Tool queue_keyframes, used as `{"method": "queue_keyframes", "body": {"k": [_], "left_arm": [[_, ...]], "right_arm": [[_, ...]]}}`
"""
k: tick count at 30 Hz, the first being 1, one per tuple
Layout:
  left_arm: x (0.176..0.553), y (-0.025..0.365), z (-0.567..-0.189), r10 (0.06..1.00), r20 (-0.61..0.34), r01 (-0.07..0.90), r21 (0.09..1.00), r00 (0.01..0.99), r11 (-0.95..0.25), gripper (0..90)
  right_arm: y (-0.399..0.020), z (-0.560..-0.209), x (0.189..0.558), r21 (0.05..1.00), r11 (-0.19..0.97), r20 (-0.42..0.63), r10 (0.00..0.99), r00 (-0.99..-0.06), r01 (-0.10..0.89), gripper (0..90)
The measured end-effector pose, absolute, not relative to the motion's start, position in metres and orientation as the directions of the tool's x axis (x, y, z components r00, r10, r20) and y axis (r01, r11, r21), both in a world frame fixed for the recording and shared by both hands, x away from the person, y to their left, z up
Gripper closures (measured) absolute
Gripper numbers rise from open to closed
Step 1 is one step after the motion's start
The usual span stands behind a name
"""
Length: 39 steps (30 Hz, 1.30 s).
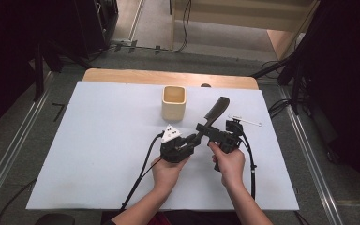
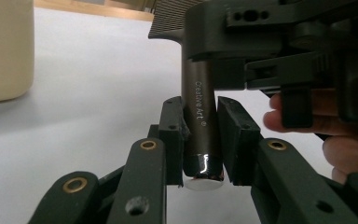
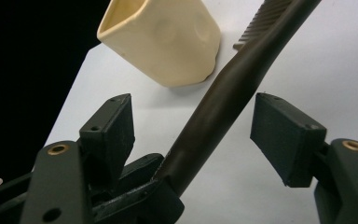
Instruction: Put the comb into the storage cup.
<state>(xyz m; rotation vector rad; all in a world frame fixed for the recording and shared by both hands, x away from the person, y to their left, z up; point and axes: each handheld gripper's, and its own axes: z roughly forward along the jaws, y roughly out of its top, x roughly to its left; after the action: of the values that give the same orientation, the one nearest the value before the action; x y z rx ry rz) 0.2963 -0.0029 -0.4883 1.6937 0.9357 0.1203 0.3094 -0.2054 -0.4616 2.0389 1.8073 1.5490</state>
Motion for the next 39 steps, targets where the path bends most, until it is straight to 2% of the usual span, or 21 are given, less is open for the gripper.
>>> {"method": "queue_keyframes", "body": {"k": [16, 24, 32, 39], "left_arm": [[0.296, -0.003, -0.489, 0.631, -0.394, 0.525, 0.851, 0.668, -0.024, 73.5], [0.296, -0.002, -0.491, 0.636, -0.396, 0.523, 0.852, 0.663, -0.015, 73.5], [0.295, -0.001, -0.491, 0.633, -0.394, 0.513, 0.858, 0.667, -0.006, 73.5], [0.294, 0.0, -0.494, 0.627, -0.406, 0.522, 0.853, 0.665, -0.002, 73.4]], "right_arm": [[-0.197, -0.465, 0.317, 0.504, -0.392, 0.685, 0.724, -0.081, 0.769, 40.3], [-0.197, -0.465, 0.321, 0.47, -0.416, 0.697, 0.716, -0.038, 0.778, 48.7], [-0.201, -0.465, 0.321, 0.436, -0.454, 0.713, 0.702, 0.01, 0.777, 61.7], [-0.203, -0.466, 0.32, 0.414, -0.463, 0.735, 0.678, 0.013, 0.784, 64.4]]}}
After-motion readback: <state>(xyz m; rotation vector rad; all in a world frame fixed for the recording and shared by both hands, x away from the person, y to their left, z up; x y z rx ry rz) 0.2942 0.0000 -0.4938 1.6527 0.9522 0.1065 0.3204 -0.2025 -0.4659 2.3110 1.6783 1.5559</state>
